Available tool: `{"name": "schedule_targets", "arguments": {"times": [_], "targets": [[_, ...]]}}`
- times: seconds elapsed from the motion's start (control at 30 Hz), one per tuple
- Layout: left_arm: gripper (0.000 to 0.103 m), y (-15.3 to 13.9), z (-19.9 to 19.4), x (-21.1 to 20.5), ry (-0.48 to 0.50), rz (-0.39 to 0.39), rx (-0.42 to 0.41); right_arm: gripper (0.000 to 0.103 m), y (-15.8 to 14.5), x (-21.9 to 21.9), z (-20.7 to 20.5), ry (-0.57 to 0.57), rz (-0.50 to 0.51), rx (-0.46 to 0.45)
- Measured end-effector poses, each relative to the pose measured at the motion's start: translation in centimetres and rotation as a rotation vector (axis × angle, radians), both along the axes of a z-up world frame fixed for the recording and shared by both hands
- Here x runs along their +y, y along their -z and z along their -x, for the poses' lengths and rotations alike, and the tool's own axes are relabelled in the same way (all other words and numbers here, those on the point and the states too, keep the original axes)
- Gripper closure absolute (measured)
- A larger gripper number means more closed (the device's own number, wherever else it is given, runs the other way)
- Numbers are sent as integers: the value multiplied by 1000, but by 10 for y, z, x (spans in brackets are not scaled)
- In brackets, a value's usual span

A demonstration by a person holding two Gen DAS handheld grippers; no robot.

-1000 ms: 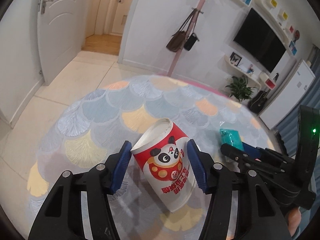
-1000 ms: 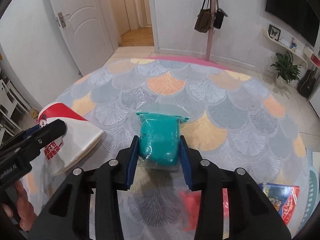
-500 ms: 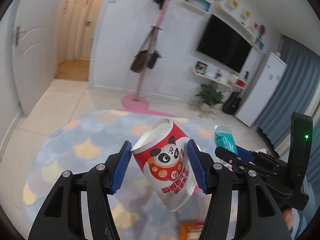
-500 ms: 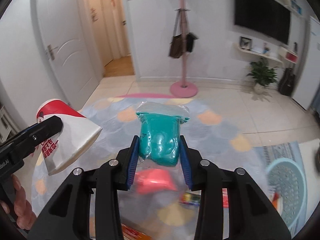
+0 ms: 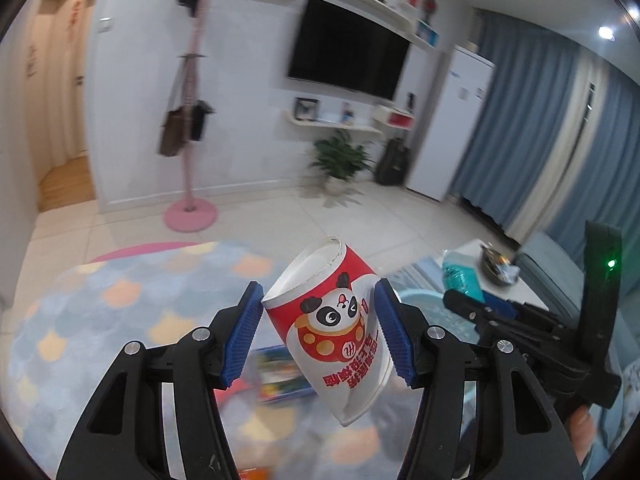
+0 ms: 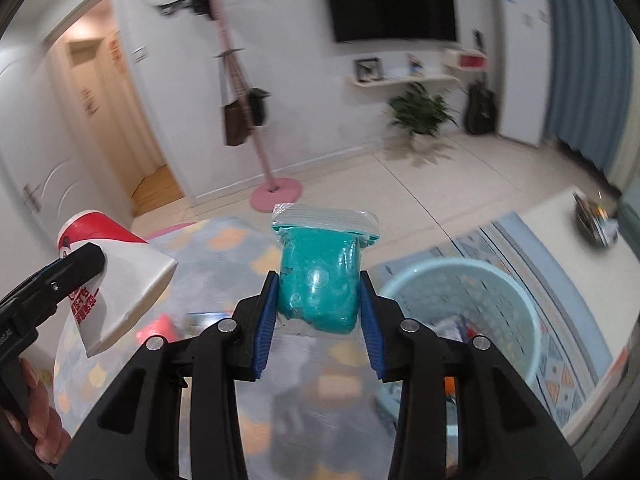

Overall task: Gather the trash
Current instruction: 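Carry cup and teal bag over the basket and open both tools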

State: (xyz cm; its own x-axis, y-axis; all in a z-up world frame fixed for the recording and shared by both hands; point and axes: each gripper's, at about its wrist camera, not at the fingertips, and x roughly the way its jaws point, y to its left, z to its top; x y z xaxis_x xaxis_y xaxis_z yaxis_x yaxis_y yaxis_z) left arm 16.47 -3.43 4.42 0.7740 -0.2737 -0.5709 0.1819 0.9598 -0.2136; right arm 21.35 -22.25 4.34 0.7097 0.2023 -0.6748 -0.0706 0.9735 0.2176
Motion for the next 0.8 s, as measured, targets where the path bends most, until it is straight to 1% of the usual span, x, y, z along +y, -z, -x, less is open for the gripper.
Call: {"name": "schedule_targets", "arguments": {"times": [0.17, 0.33, 0.53, 0.6, 0.8], "targets": [[47, 14, -20, -56, 90, -9, 57, 68, 23, -51, -1, 91, -42, 66], [47, 39, -34, -101, 144, -36, 112, 68, 60, -91, -6, 172, -69, 164], [47, 71, -50, -140, 183, -85, 179, 67, 115, -127, -13, 256, -87, 294], [47, 83, -52, -150, 191, -98, 201, 67, 134, -137, -10, 282, -97, 340], [46, 114, -65, -174, 223, -136, 262, 66, 168, -159, -8, 336, -111, 426]]}}
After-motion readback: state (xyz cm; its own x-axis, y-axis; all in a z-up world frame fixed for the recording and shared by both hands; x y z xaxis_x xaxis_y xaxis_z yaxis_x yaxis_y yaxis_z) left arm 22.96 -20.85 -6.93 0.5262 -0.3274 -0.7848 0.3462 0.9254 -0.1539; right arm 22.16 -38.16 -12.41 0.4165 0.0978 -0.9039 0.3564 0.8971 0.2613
